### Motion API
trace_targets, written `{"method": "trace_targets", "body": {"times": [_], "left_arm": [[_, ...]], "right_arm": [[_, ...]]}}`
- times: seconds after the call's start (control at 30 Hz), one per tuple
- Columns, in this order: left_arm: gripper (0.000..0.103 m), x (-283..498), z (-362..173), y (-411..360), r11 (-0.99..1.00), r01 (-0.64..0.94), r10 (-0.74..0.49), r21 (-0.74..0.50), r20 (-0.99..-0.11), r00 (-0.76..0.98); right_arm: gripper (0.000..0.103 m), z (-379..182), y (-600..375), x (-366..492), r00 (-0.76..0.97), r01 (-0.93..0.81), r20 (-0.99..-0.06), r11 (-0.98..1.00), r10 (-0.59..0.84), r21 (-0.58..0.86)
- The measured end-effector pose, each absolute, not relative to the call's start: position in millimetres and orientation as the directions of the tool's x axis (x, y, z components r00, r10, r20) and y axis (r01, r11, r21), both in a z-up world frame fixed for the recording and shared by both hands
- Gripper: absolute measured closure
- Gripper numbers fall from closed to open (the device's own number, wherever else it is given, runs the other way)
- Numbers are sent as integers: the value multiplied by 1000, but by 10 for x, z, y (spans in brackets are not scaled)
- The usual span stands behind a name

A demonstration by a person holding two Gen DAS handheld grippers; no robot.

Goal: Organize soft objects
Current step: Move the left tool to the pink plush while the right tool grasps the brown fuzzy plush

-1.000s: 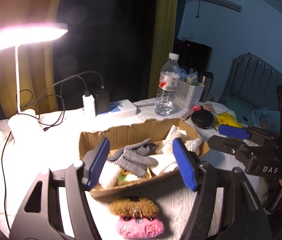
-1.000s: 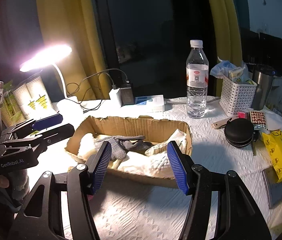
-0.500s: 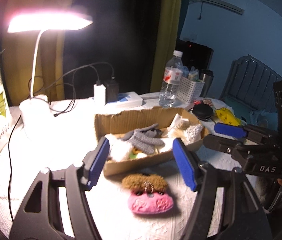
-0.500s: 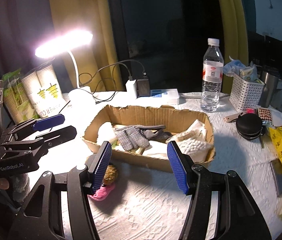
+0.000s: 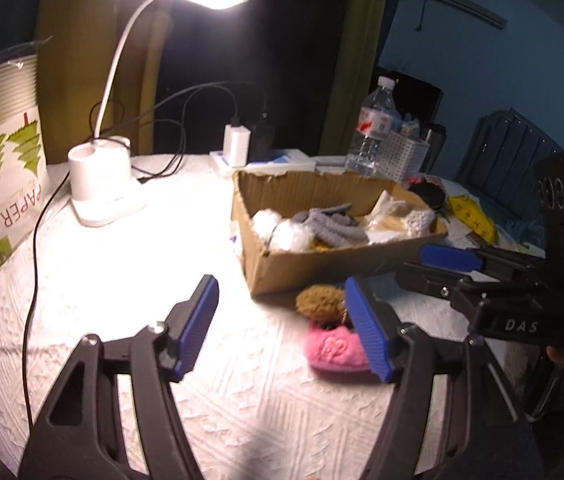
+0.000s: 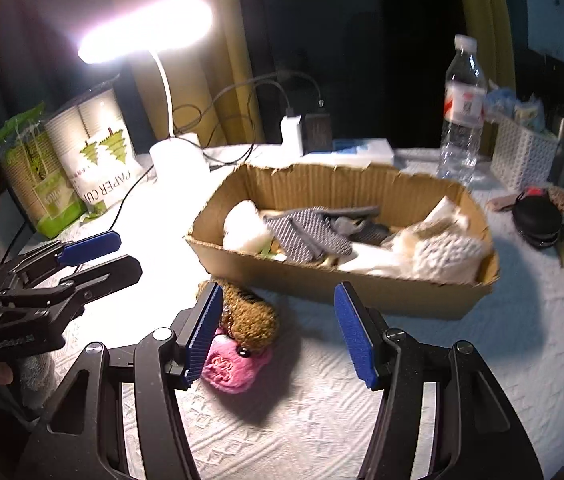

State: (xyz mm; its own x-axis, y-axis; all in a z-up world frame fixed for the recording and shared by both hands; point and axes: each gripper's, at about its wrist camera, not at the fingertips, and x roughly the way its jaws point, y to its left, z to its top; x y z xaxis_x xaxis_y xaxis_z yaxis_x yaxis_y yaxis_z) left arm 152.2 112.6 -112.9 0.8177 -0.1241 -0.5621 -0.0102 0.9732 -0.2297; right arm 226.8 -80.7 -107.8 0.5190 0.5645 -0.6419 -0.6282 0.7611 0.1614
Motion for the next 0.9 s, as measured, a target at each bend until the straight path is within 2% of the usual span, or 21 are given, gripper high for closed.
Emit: {"method": "trace_targets", "body": {"times": [0.67, 0.73, 0.9], "left_arm": [[36, 1400, -1469, 1416, 962, -44, -137, -269, -616, 776], [36, 1406, -1475, 1405, 963, -43, -137, -267, -618, 774], [36, 1432, -1465, 1307, 967, -30, -140, -254, -623, 769]], "right_arm": [[43, -1567, -287, 2397, 409, -620, -714, 747, 568, 239], [57, -1570, -296, 2403, 411, -616, -715, 750, 565, 239], [62, -1506, -393, 2382, 431, -614, -699, 753, 571, 237]]}}
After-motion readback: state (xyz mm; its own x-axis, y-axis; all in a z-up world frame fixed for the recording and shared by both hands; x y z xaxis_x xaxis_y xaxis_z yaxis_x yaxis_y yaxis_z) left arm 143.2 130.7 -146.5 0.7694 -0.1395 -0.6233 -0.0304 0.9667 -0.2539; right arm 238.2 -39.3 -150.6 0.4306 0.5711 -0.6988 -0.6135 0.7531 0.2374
